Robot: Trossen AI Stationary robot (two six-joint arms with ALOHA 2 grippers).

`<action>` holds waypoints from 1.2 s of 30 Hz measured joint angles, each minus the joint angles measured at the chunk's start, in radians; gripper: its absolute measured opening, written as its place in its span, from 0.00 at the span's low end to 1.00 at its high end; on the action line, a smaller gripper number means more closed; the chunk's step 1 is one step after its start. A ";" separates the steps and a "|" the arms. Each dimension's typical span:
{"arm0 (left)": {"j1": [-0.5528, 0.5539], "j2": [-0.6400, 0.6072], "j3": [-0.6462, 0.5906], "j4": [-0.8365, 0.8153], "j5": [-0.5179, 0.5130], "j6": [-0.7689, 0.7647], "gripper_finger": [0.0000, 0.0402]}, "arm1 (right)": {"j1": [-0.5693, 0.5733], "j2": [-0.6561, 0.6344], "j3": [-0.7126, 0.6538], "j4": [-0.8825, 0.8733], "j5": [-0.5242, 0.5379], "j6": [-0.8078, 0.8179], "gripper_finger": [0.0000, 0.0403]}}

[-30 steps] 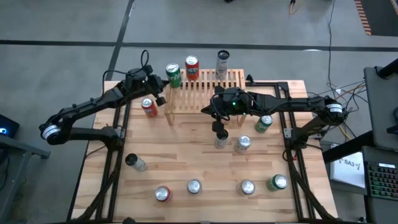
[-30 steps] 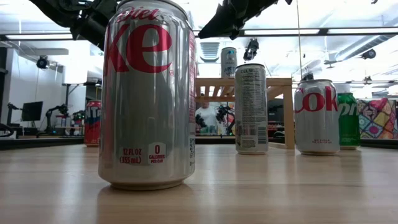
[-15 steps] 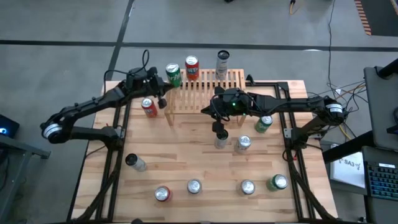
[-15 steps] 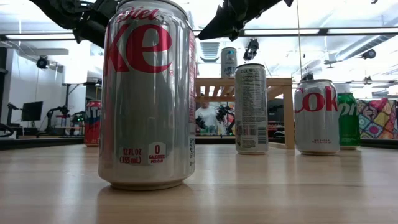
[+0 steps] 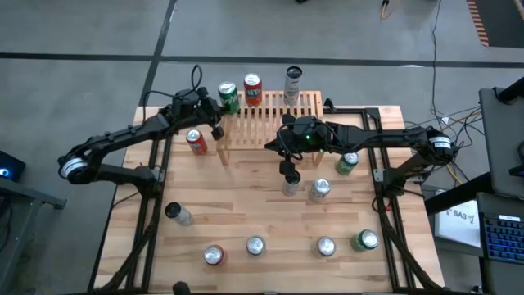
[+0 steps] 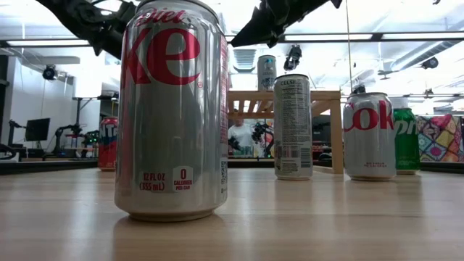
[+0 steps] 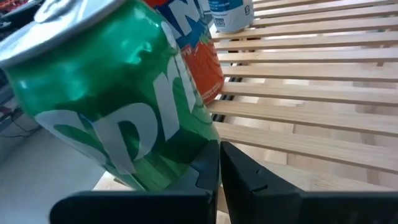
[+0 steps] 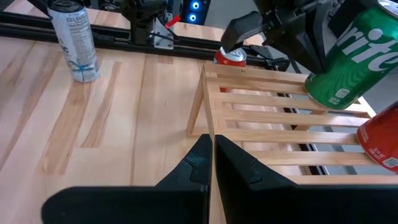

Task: Place canned beverage on shelf
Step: Put the middle left green soda can on the shelf

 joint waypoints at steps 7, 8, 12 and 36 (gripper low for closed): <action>0.001 0.002 0.000 0.001 -0.003 0.004 0.00 | 0.000 0.000 0.000 0.002 0.000 0.000 0.02; 0.002 0.002 0.000 0.001 -0.003 0.005 0.00 | 0.000 0.000 0.000 0.002 0.000 0.001 0.02; 0.002 0.001 0.000 0.006 -0.004 0.007 0.00 | 0.000 0.000 0.000 0.002 0.000 0.001 0.02; 0.006 -0.018 0.000 0.040 0.075 0.031 0.00 | 0.000 0.000 0.000 0.005 0.000 -0.008 0.02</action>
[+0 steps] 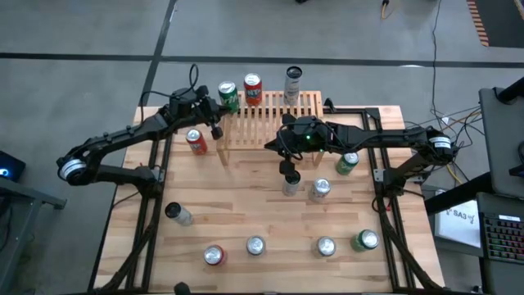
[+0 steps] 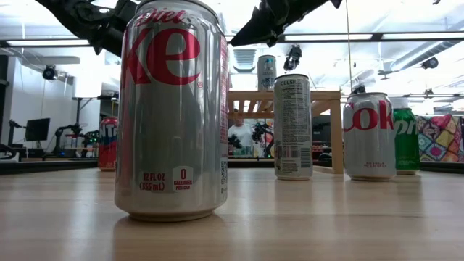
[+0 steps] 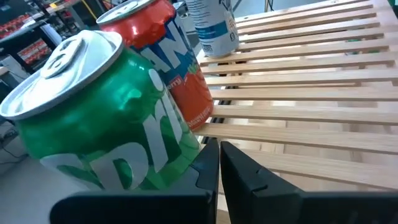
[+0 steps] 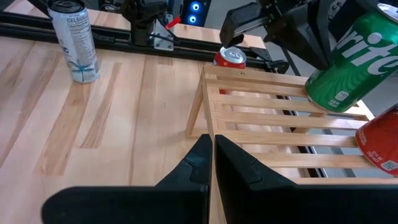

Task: Place canned beverage on shelf
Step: Put the middle left green soda can on the shelf

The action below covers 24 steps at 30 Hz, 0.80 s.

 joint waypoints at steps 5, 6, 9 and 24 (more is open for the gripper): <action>0.017 0.000 0.000 0.004 -0.010 0.013 0.00 | 0.000 0.000 0.000 0.000 0.000 0.000 0.02; 0.021 0.000 0.000 0.004 -0.010 0.017 0.00 | 0.000 0.000 0.000 0.000 0.000 0.000 0.02; 0.029 0.000 0.000 0.008 -0.010 0.019 0.00 | 0.000 0.000 0.000 0.000 0.000 0.000 0.02; 0.036 0.000 0.000 0.022 -0.025 0.022 0.00 | 0.000 0.000 0.000 0.000 0.000 0.002 0.02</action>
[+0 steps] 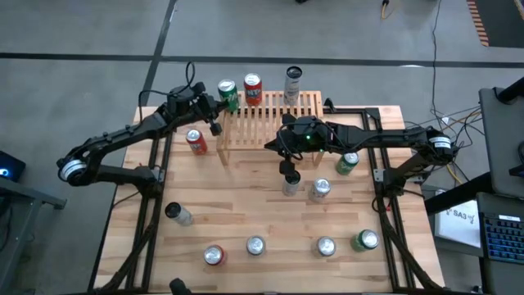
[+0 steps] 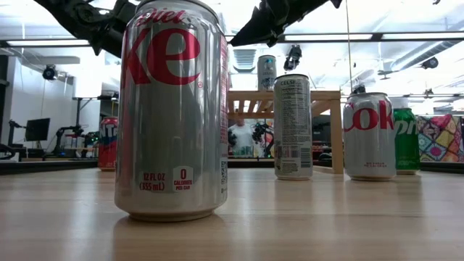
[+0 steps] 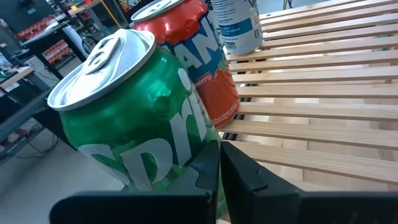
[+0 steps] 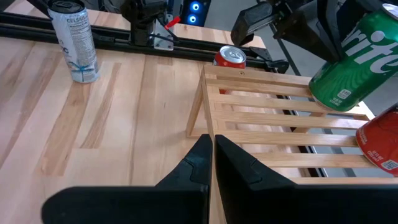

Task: Place canned beverage on shelf
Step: Put the middle left green soda can on the shelf

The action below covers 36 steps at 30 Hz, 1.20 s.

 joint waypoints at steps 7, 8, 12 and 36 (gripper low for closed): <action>0.000 0.000 0.000 -0.006 0.000 -0.017 0.00 | 0.000 0.000 0.000 0.000 0.000 0.000 0.02; 0.000 0.000 0.000 -0.013 0.001 -0.019 0.00 | 0.000 0.000 0.000 0.000 0.000 0.000 0.02; -0.001 -0.003 0.000 -0.041 0.046 -0.037 0.00 | 0.000 0.000 0.000 0.000 0.000 -0.001 0.02; 0.000 0.002 0.000 0.008 0.025 -0.044 0.00 | 0.000 -0.001 -0.008 0.001 0.000 -0.007 0.02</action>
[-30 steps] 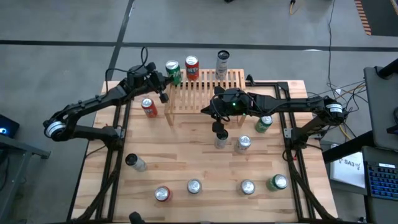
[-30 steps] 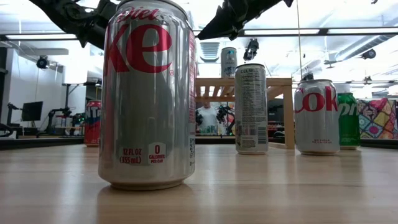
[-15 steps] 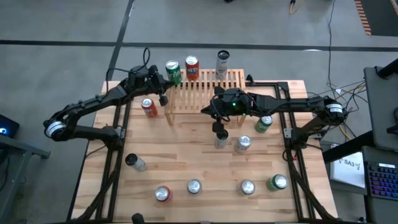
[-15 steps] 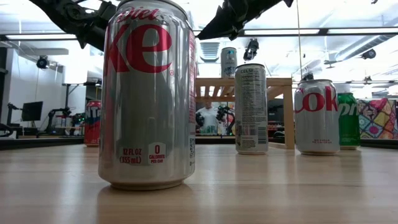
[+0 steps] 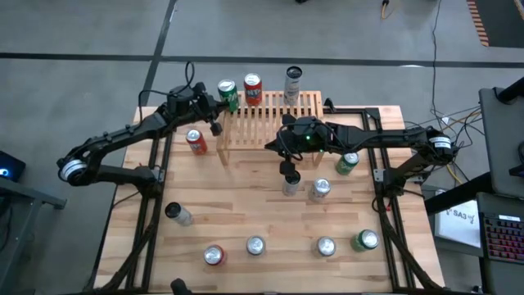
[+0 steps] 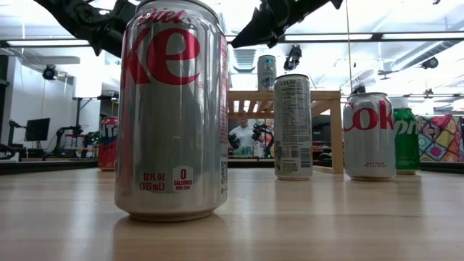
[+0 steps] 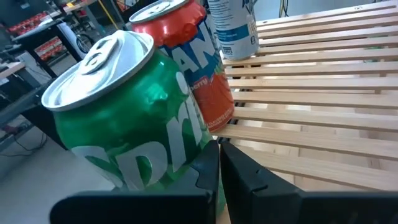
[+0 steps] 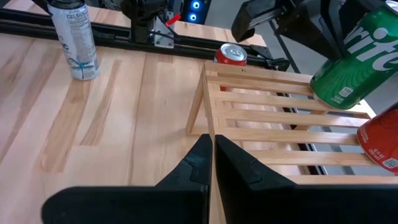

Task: Place canned beverage on shelf
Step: Put the middle left green soda can on the shelf

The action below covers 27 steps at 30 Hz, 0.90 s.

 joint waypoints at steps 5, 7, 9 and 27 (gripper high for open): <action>0.000 0.006 0.000 0.031 -0.001 0.000 0.00 | -0.001 0.000 0.000 0.000 0.000 -0.004 0.02; 0.003 0.014 0.000 0.034 -0.001 0.000 0.00 | -0.002 0.000 -0.001 0.000 0.000 -0.004 0.02; 0.003 0.027 0.000 0.041 0.000 0.000 0.00 | -0.002 0.000 -0.001 0.000 0.000 -0.004 0.02; 0.005 0.081 0.000 0.049 -0.024 -0.004 0.00 | -0.002 0.000 -0.002 0.001 0.000 -0.014 0.02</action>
